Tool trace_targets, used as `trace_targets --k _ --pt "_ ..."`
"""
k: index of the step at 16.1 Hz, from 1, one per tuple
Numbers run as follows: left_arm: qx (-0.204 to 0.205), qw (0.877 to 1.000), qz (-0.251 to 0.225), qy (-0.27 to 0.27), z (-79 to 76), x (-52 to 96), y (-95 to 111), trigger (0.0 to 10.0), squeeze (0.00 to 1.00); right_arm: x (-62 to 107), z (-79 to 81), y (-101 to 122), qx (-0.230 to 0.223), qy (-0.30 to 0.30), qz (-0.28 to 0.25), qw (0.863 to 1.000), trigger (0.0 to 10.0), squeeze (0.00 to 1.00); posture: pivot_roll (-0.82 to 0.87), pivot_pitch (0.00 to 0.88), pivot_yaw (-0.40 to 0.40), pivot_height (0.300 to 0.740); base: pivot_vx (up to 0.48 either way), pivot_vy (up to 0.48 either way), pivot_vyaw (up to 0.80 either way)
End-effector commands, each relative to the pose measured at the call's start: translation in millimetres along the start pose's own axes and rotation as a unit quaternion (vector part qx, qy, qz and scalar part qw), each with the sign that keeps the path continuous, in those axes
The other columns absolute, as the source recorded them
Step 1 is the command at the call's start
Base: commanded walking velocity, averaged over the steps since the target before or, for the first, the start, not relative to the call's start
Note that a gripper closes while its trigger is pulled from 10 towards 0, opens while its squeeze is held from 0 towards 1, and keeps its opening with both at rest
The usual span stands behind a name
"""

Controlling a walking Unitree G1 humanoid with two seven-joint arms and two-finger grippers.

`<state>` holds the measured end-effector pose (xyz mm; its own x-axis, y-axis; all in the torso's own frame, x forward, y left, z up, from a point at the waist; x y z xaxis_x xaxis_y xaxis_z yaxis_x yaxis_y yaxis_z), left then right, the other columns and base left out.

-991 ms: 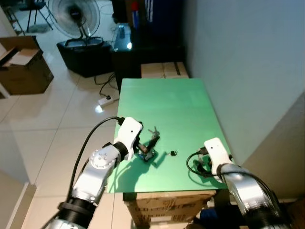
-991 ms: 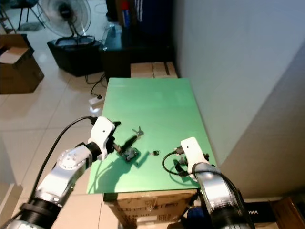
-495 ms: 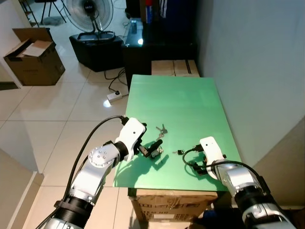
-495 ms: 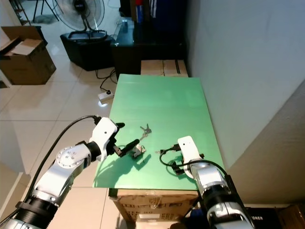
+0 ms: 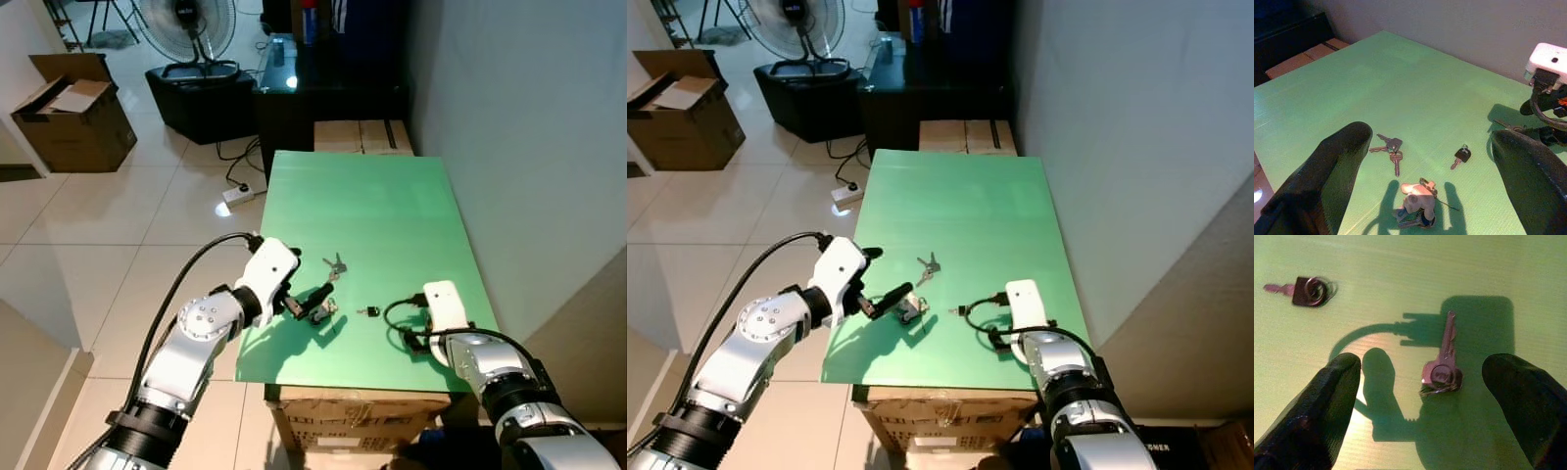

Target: Hang keys on a hook

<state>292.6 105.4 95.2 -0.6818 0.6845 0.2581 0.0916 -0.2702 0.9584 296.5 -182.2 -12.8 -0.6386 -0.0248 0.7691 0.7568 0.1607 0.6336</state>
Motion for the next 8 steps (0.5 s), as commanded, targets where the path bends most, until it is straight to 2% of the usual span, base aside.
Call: trace_targets --k 1,8 --pt "-0.001 1.000 0.001 -0.015 -1.8 1.5 3.0 10.0 0.00 -0.9 -2.6 6.8 -0.028 -0.009 -0.019 0.999 10.0 0.00 -0.14 0.052 0.060 0.740 0.000 0.000 0.00" --pt "-0.010 0.999 0.019 -0.036 -7.6 1.7 0.2 10.0 0.00 -4.5 0.6 -1.3 -0.081 0.000 -0.002 0.997 10.0 0.00 -0.13 0.055 0.065 0.740 0.000 0.000 0.00"
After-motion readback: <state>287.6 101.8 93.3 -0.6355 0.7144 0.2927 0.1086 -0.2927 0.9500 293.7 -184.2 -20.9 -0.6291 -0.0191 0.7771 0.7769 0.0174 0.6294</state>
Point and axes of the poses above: a point about 5 cm out from each wrist's last joint towards the gripper, its own x axis pointing back from the gripper into the wrist, its own y axis along the axis of the wrist's last joint, z = x × y, the point moved 1 cm from there along -x, pointing out of the wrist towards the gripper, and after that the axes turned 2 degrees about x, right-handed, at the moved point
